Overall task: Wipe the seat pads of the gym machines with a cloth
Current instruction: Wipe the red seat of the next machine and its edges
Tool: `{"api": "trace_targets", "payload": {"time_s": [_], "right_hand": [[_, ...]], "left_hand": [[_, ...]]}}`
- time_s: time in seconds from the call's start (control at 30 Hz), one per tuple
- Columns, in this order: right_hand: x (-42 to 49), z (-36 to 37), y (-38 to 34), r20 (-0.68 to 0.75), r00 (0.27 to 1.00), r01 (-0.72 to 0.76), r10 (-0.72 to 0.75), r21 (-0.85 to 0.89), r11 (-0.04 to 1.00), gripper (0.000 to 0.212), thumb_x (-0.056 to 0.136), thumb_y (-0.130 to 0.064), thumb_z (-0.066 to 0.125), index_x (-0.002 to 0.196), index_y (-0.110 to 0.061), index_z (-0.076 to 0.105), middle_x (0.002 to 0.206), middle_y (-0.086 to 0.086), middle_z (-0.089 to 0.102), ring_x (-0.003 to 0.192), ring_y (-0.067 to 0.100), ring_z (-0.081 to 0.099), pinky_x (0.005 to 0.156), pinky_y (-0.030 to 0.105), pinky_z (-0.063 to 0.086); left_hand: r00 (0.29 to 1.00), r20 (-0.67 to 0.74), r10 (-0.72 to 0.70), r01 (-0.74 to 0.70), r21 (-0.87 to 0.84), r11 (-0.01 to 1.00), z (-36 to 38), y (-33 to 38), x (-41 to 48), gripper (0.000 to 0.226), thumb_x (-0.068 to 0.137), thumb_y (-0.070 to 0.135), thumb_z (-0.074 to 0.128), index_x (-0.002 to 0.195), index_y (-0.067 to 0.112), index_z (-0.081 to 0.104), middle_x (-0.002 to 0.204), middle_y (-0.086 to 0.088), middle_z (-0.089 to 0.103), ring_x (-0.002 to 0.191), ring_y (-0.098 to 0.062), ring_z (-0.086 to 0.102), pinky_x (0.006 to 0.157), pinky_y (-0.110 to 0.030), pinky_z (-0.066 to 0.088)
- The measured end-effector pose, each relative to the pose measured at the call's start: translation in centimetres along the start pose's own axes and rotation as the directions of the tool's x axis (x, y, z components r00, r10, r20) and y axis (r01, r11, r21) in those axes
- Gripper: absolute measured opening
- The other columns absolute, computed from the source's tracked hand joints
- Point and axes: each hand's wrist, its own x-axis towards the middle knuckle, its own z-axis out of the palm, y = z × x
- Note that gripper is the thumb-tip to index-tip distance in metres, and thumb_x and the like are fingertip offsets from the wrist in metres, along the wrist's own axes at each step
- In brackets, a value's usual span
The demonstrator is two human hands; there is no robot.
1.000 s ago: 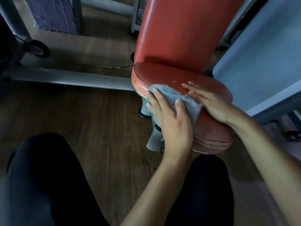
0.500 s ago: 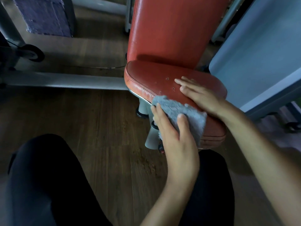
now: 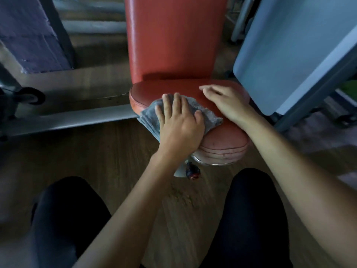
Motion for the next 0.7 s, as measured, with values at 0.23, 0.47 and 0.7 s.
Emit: {"api": "trace_targets", "payload": {"time_s": [0.23,0.47,0.7], "right_hand": [[-1.8,-0.6,-2.0,-0.319,0.947,0.031,-0.027,0.006,1.0,0.026,0.099,-0.025,0.051,0.115,-0.021,0.072,0.116,-0.009,0.07,0.101,-0.007,0.058,0.079,-0.004,0.033],[-3.1,4.8,-8.2,-0.035,0.999,-0.006,-0.008,-0.392,0.92,0.038,0.101,-0.045,0.039,0.117,-0.019,0.061,0.121,0.01,0.062,0.115,0.03,0.057,0.09,0.038,0.041],[-6.9,6.1,-6.7,-0.172,0.985,-0.091,-0.024,-0.631,0.771,0.061,0.102,-0.054,0.023,0.153,-0.022,0.029,0.151,0.006,0.04,0.139,0.025,0.035,0.114,0.04,0.023]], "left_hand": [[0.969,0.224,0.108,-0.065,-0.192,0.979,-2.1,1.0,3.0,0.057,0.101,0.029,0.042,0.154,0.014,0.027,0.159,-0.011,0.029,0.146,-0.024,0.027,0.119,-0.036,0.019],[0.993,-0.071,-0.091,0.051,-0.434,0.9,-6.7,-4.1,8.1,0.028,0.094,0.015,0.052,0.117,0.019,0.068,0.116,-0.002,0.068,0.104,-0.015,0.06,0.093,-0.026,0.045],[0.982,0.126,0.141,-0.155,0.111,0.982,-4.1,-5.1,10.4,0.036,0.099,0.032,0.049,0.13,0.017,0.058,0.137,-0.009,0.054,0.126,-0.029,0.05,0.103,-0.035,0.038]]}}
